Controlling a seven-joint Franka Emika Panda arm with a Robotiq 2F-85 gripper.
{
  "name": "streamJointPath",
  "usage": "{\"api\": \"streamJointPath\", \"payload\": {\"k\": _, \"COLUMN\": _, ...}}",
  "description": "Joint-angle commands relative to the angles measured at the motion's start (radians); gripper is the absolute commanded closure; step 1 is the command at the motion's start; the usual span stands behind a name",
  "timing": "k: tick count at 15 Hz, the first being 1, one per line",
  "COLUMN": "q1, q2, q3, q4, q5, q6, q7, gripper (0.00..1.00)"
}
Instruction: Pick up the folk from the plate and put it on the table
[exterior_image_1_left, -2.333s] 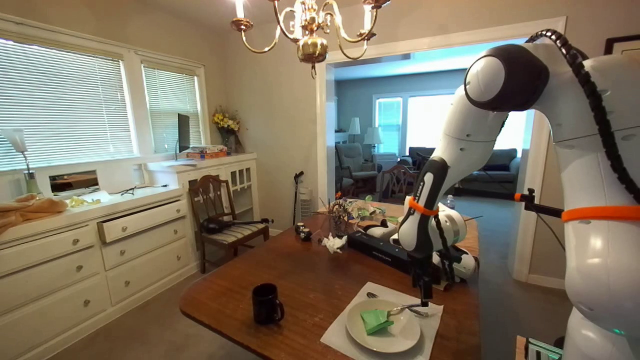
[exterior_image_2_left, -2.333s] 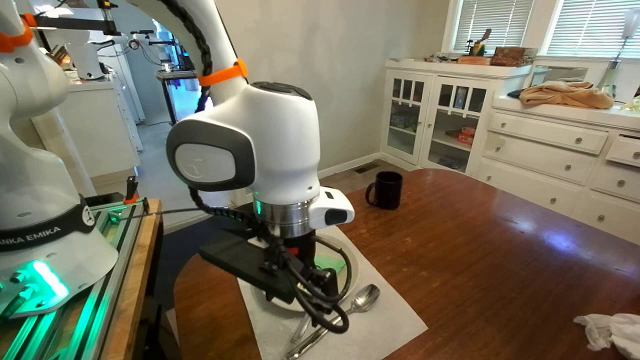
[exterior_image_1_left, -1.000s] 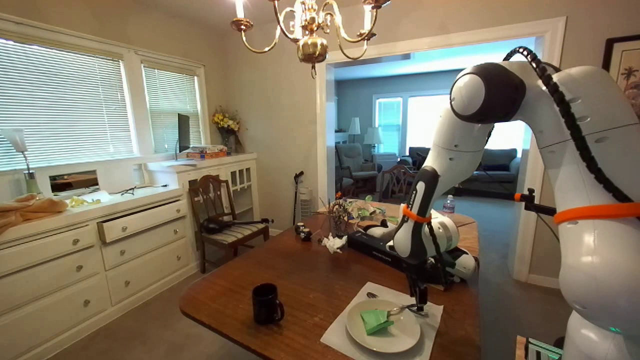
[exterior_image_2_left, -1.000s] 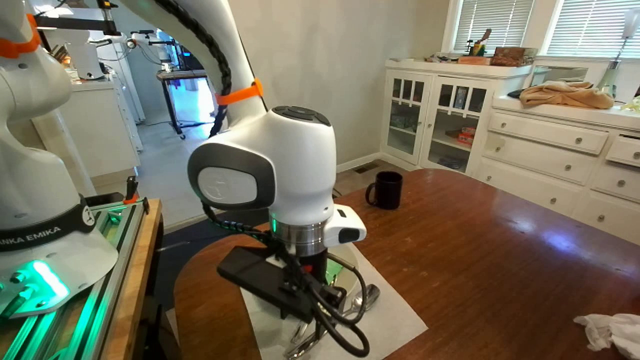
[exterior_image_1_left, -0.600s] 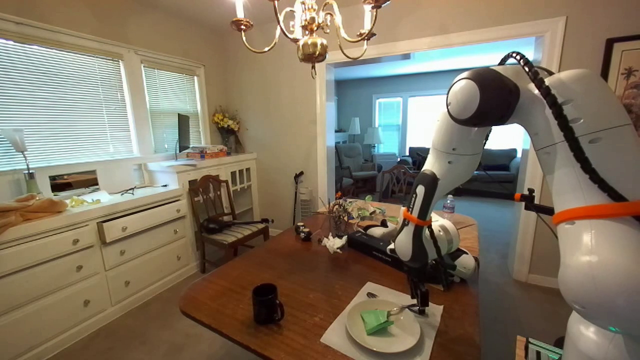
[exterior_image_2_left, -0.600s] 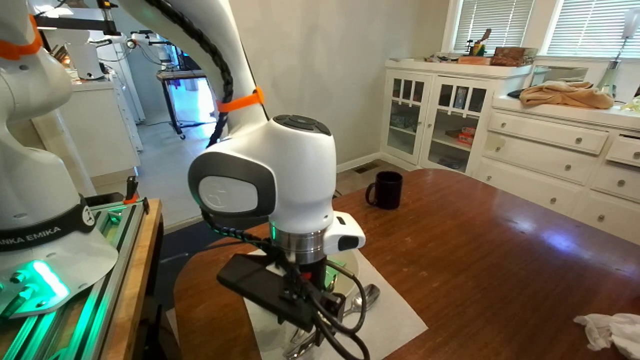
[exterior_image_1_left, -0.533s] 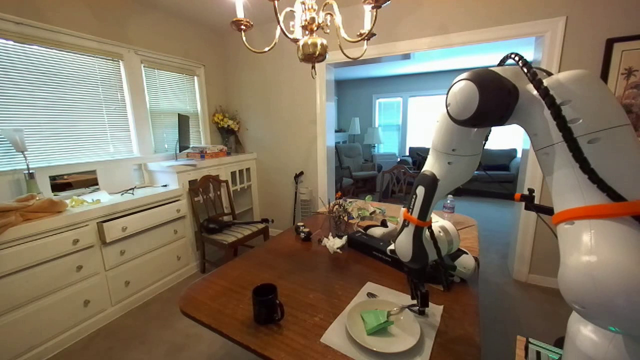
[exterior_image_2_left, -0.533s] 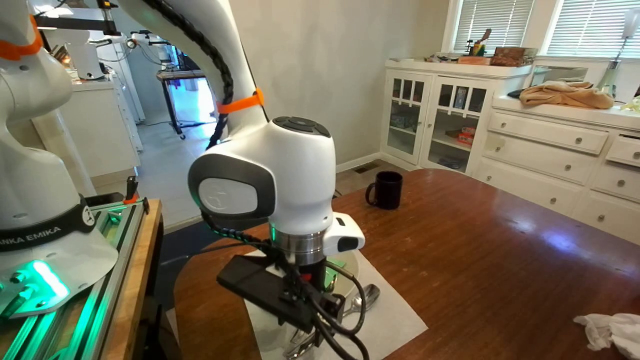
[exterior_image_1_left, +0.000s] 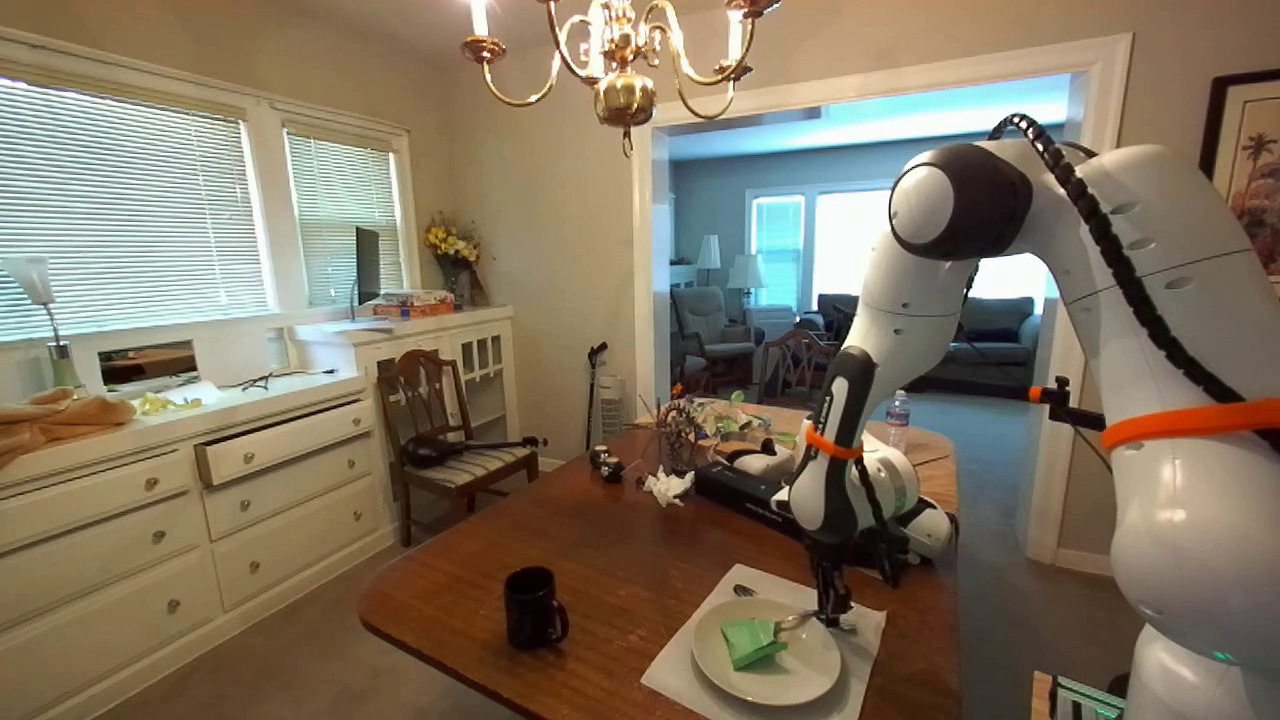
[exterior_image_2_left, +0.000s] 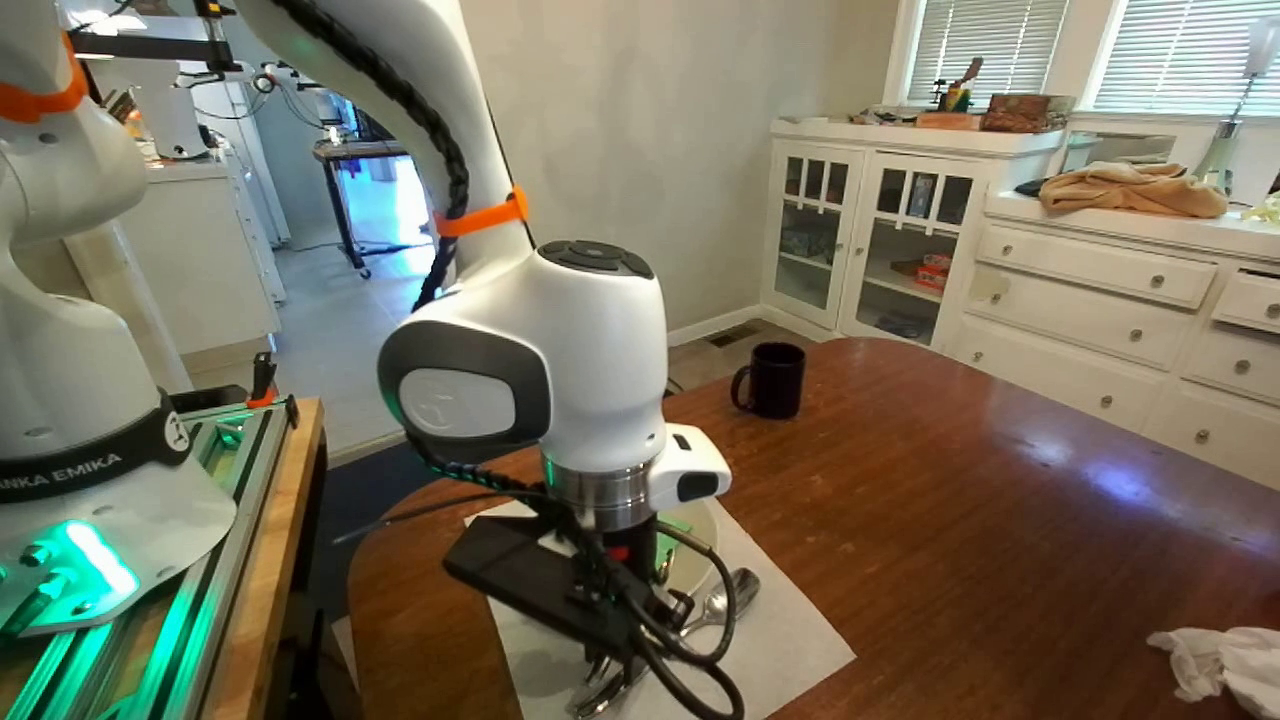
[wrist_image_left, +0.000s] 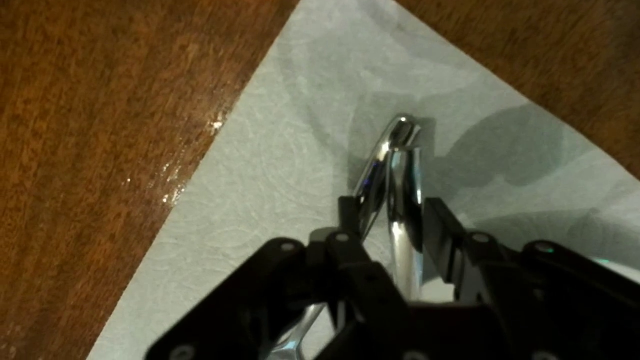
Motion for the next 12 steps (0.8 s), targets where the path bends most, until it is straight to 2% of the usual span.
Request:
{"api": "streamJointPath", "payload": {"k": 1, "q1": -0.035, "q2": 0.020, "q3": 0.029, "q4": 0.006, "q5": -0.021, "q6": 0.039, "q7": 0.008, "gripper": 0.71}}
{"api": "streamJointPath", "payload": {"k": 3, "q1": -0.044, "q2": 0.025, "q3": 0.039, "q4": 0.011, "q5": -0.021, "q6": 0.034, "q7": 0.008, "gripper": 0.91}}
{"api": "streamJointPath", "payload": {"k": 4, "q1": -0.047, "q2": 0.026, "q3": 0.041, "q4": 0.011, "q5": -0.021, "q6": 0.037, "q7": 0.008, "gripper": 0.98}}
{"api": "streamJointPath", "payload": {"k": 5, "q1": -0.050, "q2": 0.024, "q3": 0.043, "q4": 0.008, "q5": -0.022, "q6": 0.042, "q7": 0.008, "gripper": 1.00}}
{"api": "streamJointPath", "payload": {"k": 6, "q1": -0.054, "q2": 0.020, "q3": 0.046, "q4": 0.005, "q5": -0.022, "q6": 0.043, "q7": 0.008, "gripper": 0.96}}
{"api": "streamJointPath", "payload": {"k": 9, "q1": -0.049, "q2": 0.013, "q3": 0.037, "q4": -0.003, "q5": -0.031, "q6": 0.051, "q7": 0.013, "gripper": 0.96}}
{"api": "streamJointPath", "payload": {"k": 12, "q1": -0.001, "q2": 0.002, "q3": -0.021, "q4": -0.022, "q5": -0.071, "q6": 0.078, "q7": 0.040, "gripper": 0.96}}
